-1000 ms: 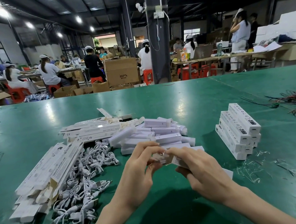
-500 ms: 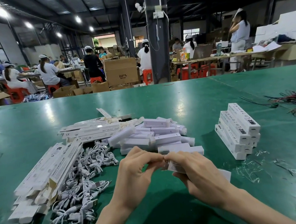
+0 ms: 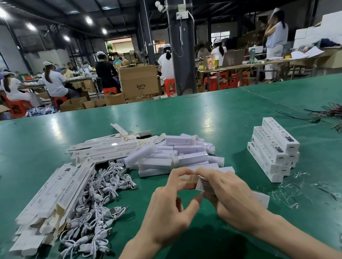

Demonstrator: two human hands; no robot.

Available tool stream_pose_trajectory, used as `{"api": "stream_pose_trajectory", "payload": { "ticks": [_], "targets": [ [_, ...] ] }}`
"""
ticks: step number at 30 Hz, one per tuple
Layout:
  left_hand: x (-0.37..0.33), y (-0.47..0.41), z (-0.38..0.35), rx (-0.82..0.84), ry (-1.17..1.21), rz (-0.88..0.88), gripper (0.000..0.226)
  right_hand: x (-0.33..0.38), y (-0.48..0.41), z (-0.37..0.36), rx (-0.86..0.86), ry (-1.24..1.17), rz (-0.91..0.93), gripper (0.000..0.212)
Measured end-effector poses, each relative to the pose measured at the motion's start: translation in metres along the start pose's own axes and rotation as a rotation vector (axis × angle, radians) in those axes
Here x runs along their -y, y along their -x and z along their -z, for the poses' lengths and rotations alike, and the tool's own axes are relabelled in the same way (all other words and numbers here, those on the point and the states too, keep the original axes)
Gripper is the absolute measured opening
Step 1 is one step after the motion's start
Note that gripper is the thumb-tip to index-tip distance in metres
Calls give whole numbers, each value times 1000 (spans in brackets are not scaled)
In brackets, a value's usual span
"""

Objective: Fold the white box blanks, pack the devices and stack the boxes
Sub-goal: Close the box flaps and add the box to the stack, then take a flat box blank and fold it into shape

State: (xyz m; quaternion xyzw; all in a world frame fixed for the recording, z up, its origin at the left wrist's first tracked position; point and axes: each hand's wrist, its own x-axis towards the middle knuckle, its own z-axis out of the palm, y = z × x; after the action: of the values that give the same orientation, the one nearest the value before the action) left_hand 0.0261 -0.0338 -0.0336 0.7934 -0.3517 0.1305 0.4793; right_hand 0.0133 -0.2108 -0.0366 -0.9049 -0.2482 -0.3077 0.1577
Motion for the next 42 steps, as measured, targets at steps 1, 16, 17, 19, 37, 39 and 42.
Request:
{"api": "stream_pose_trajectory", "payload": {
  "ticks": [1, 16, 17, 19, 37, 39, 42],
  "targets": [
    [1, 0, -1, 42, 25, 26, 44, -1, 1, 0, 8, 4, 6, 67],
    [-1, 1, -12, -444, 196, -3, 42, -1, -2, 3, -96, -149, 9, 54],
    [-2, 1, -14, -461, 195, -23, 38, 0, -2, 3, -113, -158, 10, 54],
    [-5, 2, -15, -473, 211, -45, 33, 2, -2, 3, -154, -174, 5, 51],
    [-14, 1, -19, -462, 379, -67, 29, 11, -3, 5, -164, -193, 18, 40],
    [-17, 0, -19, -489, 482, -33, 37, 12, -5, 6, -174, -200, 22, 40],
    [-18, -3, -18, -488, 680, 60, 53, 12, -4, 7, -166, -218, 23, 42]
  ]
}}
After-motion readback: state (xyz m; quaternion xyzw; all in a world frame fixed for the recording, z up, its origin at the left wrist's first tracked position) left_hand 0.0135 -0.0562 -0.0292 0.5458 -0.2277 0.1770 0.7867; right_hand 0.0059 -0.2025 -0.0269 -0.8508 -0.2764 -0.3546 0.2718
